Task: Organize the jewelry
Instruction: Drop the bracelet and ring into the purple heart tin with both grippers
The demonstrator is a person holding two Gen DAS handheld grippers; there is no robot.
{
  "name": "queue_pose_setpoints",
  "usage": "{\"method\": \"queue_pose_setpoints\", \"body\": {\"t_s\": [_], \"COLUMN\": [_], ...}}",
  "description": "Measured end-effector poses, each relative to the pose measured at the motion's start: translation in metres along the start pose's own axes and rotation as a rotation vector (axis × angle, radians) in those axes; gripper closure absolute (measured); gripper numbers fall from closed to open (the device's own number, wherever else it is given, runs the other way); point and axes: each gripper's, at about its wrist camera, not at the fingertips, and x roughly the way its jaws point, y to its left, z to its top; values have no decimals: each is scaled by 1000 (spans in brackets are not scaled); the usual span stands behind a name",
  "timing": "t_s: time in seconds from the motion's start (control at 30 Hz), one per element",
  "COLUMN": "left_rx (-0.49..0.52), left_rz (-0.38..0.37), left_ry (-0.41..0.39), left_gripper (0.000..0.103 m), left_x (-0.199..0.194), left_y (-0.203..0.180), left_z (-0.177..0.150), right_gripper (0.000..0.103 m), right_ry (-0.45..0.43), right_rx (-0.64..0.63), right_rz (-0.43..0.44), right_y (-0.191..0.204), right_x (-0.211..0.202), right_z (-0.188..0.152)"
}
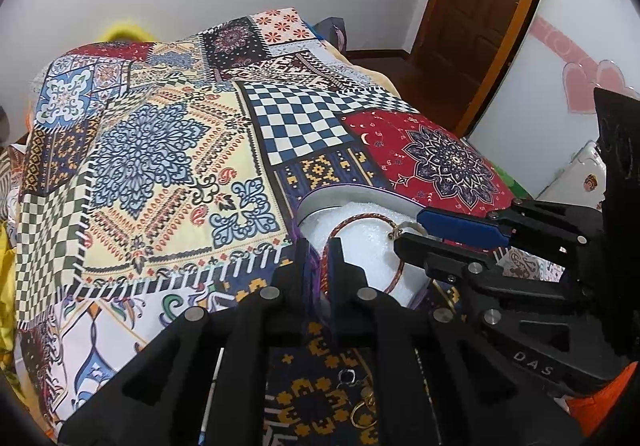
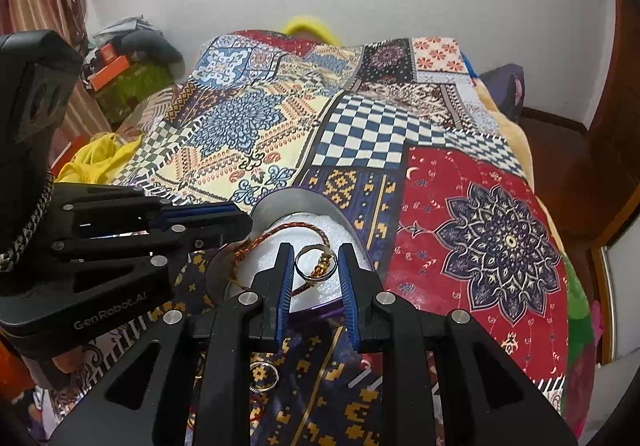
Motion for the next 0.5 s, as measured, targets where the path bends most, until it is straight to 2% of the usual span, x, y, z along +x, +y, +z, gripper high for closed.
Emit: {"method": "queue_pose_setpoints", "body": {"t_s": [0.1, 0.5], "left_rx": [-5, -16], "left_rz": [6, 58], "left_ry": [-15, -97], "left_gripper": [94, 66], "left_x": [-11, -66], "left_y": [2, 2], "left_z": [-1, -6], "right_gripper": [83, 75], "right_ry": [4, -50], "right_rx": [-1, -14], "right_rz": [-5, -39], "right_y": [2, 12], "right_x": [-4, -41], "right_z": [0, 3]}}
